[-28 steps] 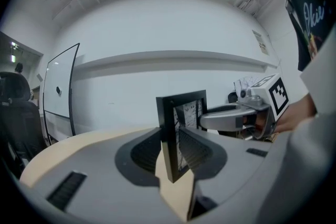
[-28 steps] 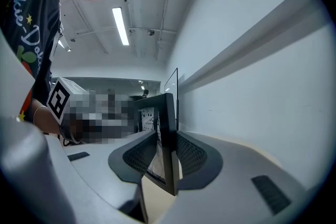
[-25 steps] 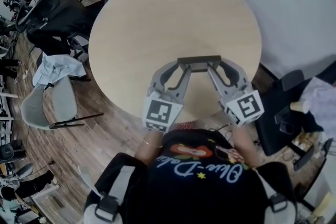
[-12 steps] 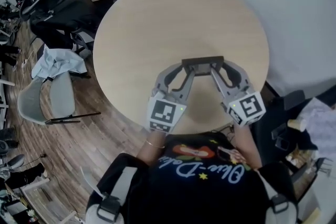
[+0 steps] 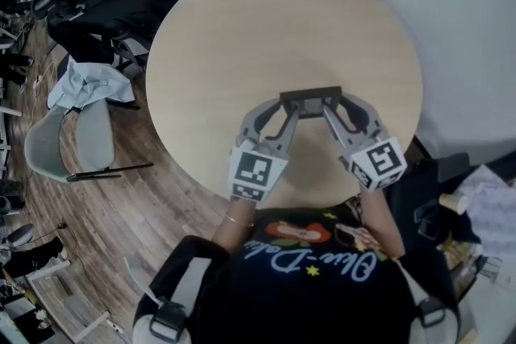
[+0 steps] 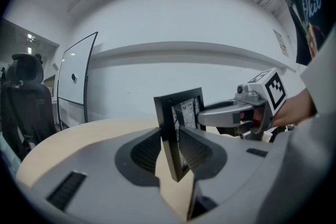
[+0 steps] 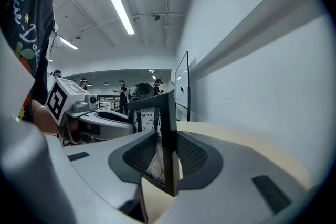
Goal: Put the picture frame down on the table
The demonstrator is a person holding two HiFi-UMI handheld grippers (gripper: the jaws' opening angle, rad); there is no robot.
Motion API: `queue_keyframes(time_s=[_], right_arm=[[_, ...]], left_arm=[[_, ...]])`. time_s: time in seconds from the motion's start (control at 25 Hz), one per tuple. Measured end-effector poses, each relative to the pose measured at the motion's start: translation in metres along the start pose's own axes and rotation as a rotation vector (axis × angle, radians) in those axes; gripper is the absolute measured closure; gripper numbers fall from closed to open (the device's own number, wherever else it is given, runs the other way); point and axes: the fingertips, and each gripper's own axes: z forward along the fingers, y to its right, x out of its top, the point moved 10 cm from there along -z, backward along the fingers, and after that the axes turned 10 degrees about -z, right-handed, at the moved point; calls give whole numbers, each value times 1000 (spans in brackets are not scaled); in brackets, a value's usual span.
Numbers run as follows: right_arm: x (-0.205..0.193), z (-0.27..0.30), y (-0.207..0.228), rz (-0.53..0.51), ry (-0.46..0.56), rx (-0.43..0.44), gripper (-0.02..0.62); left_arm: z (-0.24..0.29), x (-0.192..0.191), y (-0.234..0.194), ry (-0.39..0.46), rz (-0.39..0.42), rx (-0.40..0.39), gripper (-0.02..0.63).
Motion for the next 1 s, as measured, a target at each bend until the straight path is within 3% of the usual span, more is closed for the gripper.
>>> queue_keyframes(time_s=[0.2,1.0], right_arm=[[-11,25,11,8,-25,52,499],[-67,75,31,95,-137,121,499]], left_arm=[[12,-10,-17,-37,-25,34,500],[52,-52,-48,-210,-85,76,500]])
